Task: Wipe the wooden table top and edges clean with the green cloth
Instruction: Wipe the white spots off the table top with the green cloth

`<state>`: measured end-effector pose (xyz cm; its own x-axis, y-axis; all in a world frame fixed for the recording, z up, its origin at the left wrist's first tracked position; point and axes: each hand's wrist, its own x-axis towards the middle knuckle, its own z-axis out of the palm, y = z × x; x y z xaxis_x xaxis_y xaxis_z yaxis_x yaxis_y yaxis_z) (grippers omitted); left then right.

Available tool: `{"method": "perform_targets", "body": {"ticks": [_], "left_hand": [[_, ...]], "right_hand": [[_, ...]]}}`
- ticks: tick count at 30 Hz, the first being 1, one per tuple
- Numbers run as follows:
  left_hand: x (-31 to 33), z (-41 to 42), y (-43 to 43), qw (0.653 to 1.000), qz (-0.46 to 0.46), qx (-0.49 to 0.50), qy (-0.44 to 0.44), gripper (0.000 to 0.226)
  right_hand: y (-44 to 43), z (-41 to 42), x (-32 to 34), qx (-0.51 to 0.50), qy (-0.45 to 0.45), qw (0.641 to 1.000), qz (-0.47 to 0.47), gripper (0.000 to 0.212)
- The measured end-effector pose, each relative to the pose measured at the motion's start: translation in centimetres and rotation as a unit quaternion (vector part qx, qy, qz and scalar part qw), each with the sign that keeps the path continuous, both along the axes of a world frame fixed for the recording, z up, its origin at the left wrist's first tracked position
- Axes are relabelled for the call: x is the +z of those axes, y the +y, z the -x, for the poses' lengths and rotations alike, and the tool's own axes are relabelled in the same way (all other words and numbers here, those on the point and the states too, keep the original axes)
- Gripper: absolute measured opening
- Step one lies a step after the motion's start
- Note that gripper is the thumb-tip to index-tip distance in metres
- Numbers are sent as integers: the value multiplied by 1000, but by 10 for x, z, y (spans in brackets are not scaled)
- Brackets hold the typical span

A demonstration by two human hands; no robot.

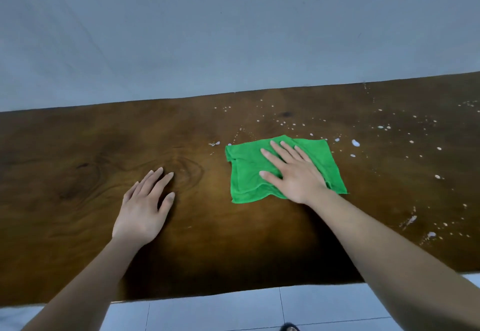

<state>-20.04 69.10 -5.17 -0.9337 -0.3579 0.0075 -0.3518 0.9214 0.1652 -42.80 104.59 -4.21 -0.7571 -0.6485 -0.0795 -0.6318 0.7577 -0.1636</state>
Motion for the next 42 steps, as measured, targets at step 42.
{"method": "perform_targets", "body": {"ticks": [42], "left_hand": [[5, -2, 4, 1000, -18, -1, 10, 70]], "right_hand": [[-37, 170, 12, -35, 8, 999, -16, 92]]}}
